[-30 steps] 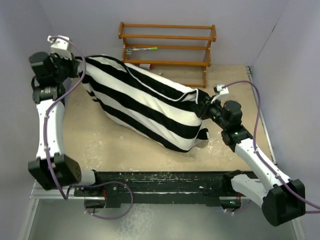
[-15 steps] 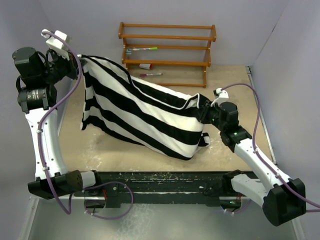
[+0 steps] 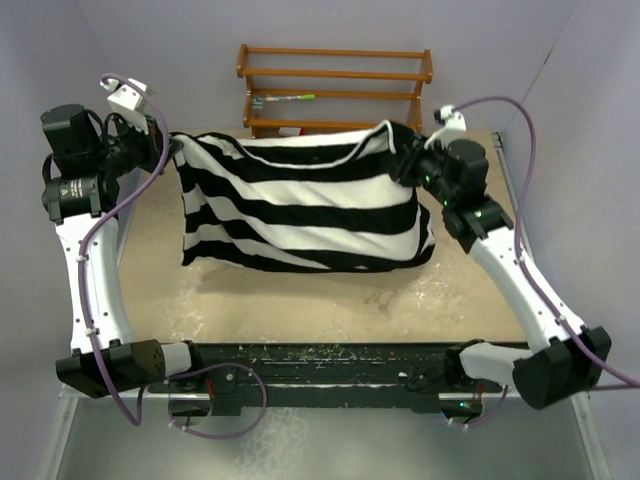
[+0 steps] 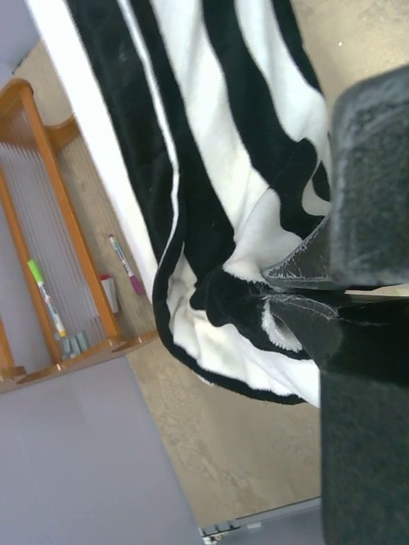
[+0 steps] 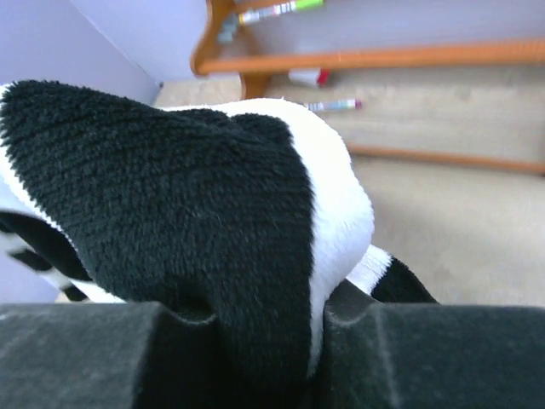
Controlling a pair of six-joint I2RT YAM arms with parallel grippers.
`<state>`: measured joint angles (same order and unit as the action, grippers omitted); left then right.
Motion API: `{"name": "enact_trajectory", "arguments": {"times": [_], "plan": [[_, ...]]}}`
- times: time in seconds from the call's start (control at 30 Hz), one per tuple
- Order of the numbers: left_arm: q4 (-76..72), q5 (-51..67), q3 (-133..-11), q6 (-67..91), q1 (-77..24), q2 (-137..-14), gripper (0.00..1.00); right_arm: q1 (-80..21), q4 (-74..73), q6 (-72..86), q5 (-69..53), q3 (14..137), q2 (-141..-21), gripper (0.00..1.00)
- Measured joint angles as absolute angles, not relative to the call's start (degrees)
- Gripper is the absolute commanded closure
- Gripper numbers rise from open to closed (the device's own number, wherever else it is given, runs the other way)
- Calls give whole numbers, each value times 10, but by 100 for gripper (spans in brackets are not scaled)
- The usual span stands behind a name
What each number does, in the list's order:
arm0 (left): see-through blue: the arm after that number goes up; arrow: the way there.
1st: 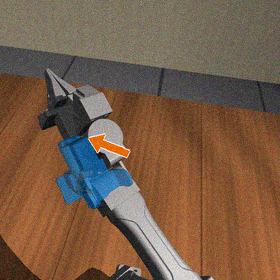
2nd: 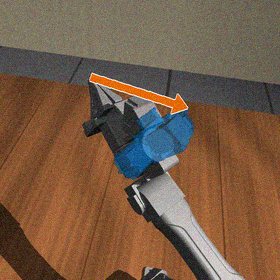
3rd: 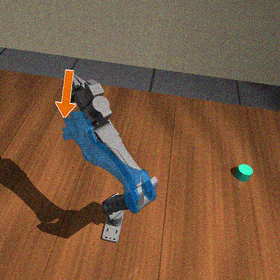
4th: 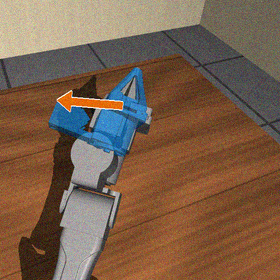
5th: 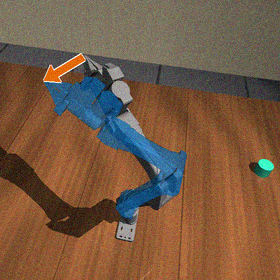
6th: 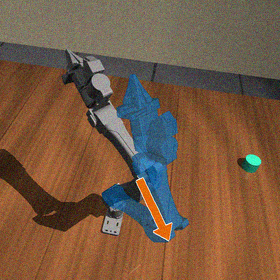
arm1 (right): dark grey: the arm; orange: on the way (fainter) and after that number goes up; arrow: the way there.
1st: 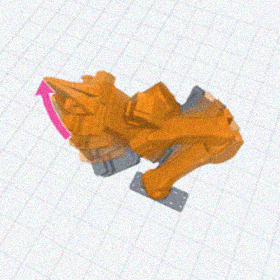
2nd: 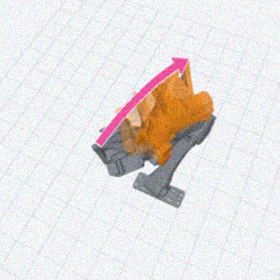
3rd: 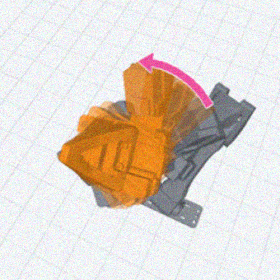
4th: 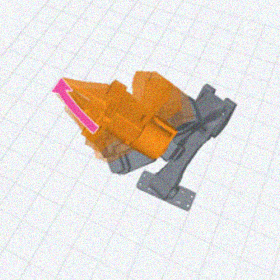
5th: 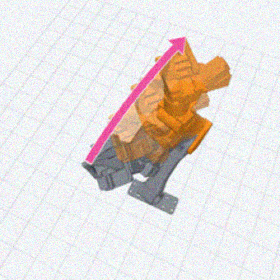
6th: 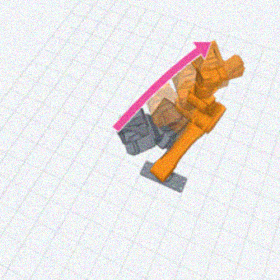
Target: Remove the pillowcase from the pillow
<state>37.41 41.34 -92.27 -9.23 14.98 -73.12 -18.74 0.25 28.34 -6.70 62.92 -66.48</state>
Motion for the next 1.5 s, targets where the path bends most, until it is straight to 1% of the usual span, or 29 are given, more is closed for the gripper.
{"name": "enact_trajectory", "arguments": {"times": [0.03, 0.07, 0.13, 0.17, 0.2, 0.23, 0.37, 0.53, 0.67, 0.8, 0.87, 0.9, 0.97, 1.07, 1.13, 1.2, 1.33, 1.5], "plan": [[379, 420, -929, -92, 150, -731, 100, -187, -8, 283, -63, 668, -688, 56], [386, 431, -936, -93, 150, -731, 100, -187, -17, 283, -56, 706, -711, 49], [404, 467, -951, -96, 150, -729, 100, -187, -21, 281, -46, 764, -750, 29], [419, 489, -958, -100, 149, -729, 100, -186, -22, 279, -39, 780, -764, 14], [438, 514, -965, -107, 147, -729, 100, -186, -23, 278, -36, 785, -771, 2], [459, 537, -971, -118, 143, -729, 100, -186, -25, 277, -24, 785, -777, 1], [546, 608, -976, -162, 88, -727, 100, -196, -48, 266, 30, 769, -778, 0], [568, 620, -943, -171, -8, -714, 100, -267, -50, 231, 97, 758, -769, 0], [562, 600, -928, -165, -32, -716, 100, -375, 7, 203, 112, 678, -703, 0], [541, 595, -928, -149, -48, -724, 100, -516, 88, 189, 133, 592, -639, 0], [531, 594, -928, -138, -60, -730, 100, -600, 143, 169, 171, 585, -661, 0], [528, 593, -929, -133, -66, -733, 100, -634, 148, 168, 172, 585, -664, 0], [519, 585, -934, -124, -81, -741, 100, -717, 175, 145, 208, 597, -715, 1], [511, 575, -940, -112, -94, -746, 100, -785, 171, 130, 266, 645, -812, 4], [510, 568, -943, -109, -95, -746, 100, -809, 163, 129, 314, 660, -865, 6], [505, 560, -944, -107, -95, -743, 100, -814, 156, 133, 345, 643, -878, 7], [500, 535, -944, -101, -95, -735, 100, -813, 148, 154, 405, 569, -830, 7], [483, 507, -944, -91, -95, -723, 100, -812, 117, 196, 445, 528, -757, 2]]}}
